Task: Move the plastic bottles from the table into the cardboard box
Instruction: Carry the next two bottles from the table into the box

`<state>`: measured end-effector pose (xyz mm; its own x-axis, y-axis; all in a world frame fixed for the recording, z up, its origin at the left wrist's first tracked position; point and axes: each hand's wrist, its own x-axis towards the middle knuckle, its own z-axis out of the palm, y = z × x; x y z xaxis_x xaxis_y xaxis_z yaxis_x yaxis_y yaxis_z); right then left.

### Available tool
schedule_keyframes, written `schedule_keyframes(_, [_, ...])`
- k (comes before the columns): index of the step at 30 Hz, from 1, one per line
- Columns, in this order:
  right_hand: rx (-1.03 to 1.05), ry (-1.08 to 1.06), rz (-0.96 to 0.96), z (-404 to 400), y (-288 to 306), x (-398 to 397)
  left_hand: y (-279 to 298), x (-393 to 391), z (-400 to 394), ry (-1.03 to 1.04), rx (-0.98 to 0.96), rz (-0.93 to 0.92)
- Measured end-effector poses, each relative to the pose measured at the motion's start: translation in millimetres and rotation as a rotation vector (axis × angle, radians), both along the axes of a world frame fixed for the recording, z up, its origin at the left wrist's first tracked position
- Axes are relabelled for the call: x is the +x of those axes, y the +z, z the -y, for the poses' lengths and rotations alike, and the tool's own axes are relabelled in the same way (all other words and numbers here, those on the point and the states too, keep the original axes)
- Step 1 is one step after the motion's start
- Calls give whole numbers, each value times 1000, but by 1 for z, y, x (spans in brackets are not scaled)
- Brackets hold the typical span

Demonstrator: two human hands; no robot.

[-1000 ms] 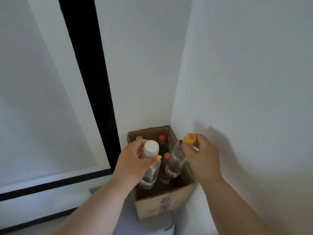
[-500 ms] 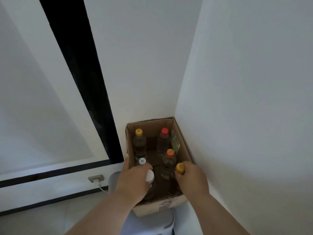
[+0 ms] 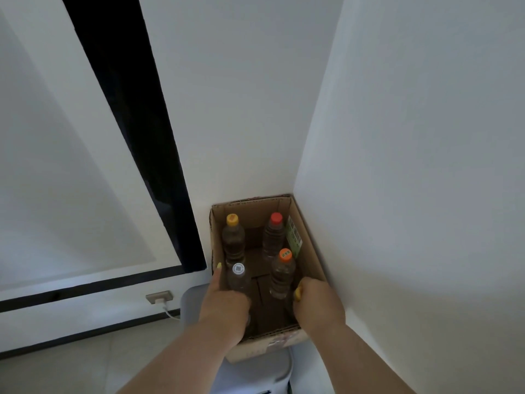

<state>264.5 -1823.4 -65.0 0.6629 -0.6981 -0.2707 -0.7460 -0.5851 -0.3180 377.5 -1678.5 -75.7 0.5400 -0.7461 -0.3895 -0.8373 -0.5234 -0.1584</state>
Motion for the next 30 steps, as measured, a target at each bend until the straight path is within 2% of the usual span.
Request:
schedule_keyframes(1, [-2, 4, 0, 0, 0, 0, 0, 1, 1, 2, -19, 30])
schedule_keyframes(8, [25, 41, -2, -2, -2, -1, 2, 4, -1, -66, -67, -108])
schedule_keyframes(16, [70, 38, 70, -6, 1, 1, 8, 11, -14, -42, -334, -317])
schedule_keyframes(21, [60, 45, 137, -8, 7, 3, 5, 15, -23, 159, -625, -416])
schedule_keyframes(24, [30, 21, 247, -11, 17, 3, 9, 18, -28, 311, -716, -500])
schedule_keyframes(27, [30, -22, 432, -15, 33, 5, 27, 22, -35, 524, -888, -685])
schedule_keyframes(30, [170, -80, 691, -21, 61, 7, 62, 26, -43, 677, -1101, -947])
